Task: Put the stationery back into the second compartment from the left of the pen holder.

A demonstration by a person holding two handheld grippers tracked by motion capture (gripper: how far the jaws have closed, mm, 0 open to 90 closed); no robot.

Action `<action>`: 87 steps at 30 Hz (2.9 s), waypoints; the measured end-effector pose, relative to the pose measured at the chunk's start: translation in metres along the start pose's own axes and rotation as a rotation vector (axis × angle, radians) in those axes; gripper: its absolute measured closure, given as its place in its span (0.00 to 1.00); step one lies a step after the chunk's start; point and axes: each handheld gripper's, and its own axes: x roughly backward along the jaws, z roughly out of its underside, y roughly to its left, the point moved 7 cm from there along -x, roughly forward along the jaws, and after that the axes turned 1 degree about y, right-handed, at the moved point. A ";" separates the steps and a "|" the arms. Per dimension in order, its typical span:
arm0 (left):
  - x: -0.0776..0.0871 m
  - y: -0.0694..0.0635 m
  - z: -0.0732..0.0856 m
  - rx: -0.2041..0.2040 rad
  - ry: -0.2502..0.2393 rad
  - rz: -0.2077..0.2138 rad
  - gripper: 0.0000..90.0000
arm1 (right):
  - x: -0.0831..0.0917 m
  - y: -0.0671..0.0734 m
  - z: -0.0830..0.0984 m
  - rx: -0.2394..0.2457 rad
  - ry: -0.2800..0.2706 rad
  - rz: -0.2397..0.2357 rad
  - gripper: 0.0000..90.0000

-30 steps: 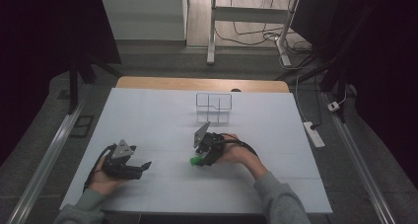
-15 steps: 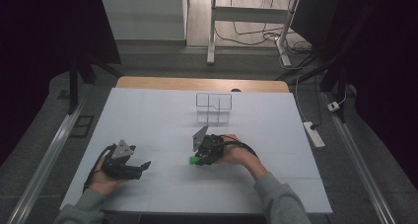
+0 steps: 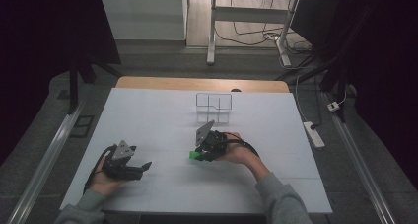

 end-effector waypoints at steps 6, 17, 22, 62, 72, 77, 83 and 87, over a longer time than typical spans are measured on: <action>-0.001 0.001 0.001 0.004 0.006 0.003 0.20 | 0.008 -0.002 -0.003 -0.038 -0.047 0.016 0.74; 0.000 0.000 0.001 0.002 0.003 0.002 0.20 | 0.023 -0.007 -0.008 -0.081 -0.116 0.051 0.74; 0.000 0.000 0.001 0.003 0.004 0.002 0.20 | 0.031 -0.009 -0.011 -0.100 -0.153 0.070 0.74; 0.000 0.000 0.001 -0.001 0.004 -0.001 0.20 | 0.090 -0.038 -0.010 -0.305 -0.405 0.291 0.74; 0.001 0.000 0.000 0.004 -0.001 -0.001 0.20 | 0.106 -0.048 -0.010 -0.353 -0.467 0.378 0.74; 0.001 0.000 0.001 0.001 -0.003 0.001 0.20 | 0.112 -0.057 -0.012 -0.375 -0.487 0.400 0.74; 0.001 0.000 0.001 0.001 -0.002 0.006 0.20 | 0.119 -0.067 -0.014 -0.397 -0.502 0.424 0.74; 0.000 0.000 0.001 -0.002 -0.001 0.006 0.20 | 0.120 -0.072 -0.014 -0.409 -0.512 0.430 0.74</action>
